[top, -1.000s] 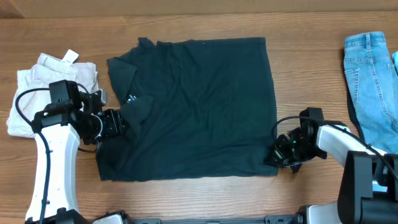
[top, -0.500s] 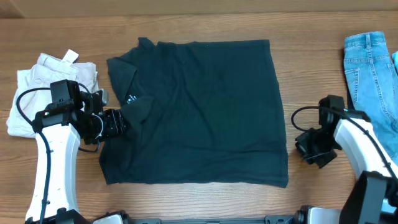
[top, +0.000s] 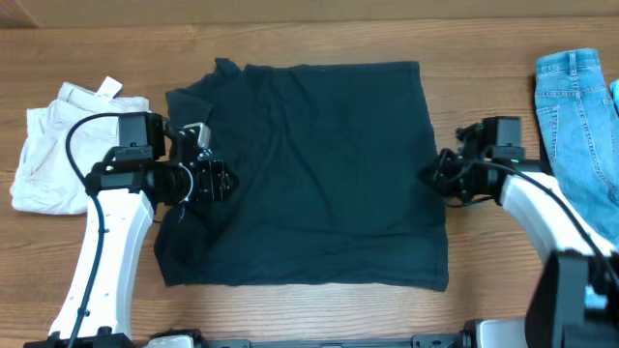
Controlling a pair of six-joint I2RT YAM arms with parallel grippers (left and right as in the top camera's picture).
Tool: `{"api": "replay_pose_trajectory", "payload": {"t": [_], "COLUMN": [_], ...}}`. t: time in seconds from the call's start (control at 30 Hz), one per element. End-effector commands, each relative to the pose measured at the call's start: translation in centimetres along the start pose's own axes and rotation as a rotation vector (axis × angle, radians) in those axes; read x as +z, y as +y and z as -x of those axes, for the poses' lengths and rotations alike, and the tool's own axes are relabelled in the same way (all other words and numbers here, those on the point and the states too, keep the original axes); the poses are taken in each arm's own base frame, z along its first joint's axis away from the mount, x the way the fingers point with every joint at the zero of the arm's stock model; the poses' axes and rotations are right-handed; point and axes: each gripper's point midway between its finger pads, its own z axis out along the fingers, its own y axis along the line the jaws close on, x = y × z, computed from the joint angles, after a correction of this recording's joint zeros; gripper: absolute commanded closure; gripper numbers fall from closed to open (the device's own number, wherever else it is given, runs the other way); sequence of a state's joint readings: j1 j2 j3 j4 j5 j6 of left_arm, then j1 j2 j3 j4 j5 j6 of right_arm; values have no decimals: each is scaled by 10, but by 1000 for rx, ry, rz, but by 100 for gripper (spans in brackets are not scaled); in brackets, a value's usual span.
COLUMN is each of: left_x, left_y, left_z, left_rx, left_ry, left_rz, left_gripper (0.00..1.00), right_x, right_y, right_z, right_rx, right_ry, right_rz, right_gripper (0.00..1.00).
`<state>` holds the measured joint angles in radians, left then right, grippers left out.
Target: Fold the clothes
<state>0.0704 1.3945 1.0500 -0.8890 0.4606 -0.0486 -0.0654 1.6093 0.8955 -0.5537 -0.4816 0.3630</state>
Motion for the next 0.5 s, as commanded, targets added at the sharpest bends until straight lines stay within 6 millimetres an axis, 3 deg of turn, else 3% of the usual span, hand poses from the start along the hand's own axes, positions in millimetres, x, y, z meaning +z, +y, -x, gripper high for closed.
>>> {"api": "replay_pose_trajectory", "payload": {"t": [0.0,0.17,0.3,0.37,0.47], "left_x": [-1,-1,-1,-1,-1], "left_y": [-2,-4,-7,-10,-10], "left_z": [3,0,-3,-5,-5], "left_rx": [-4,-13,-34,-38,-37], "left_ry": [-7,5,18,26,24], "left_rz": [-3,-13,-31,-46,-46], "left_gripper": [36,36,35,35,34], "right_x": [26,49,44,36,22], "right_y": [-13,-41,-75,-72,-51], "right_z": [2,17,48,65,93], "right_rx": [21,81,187,208,186], "right_ry": [28,-22,-198,-252,-297], "right_rz": [-35,-131,-308,-317,-289], "right_gripper": [93,96,96,96,96]}}
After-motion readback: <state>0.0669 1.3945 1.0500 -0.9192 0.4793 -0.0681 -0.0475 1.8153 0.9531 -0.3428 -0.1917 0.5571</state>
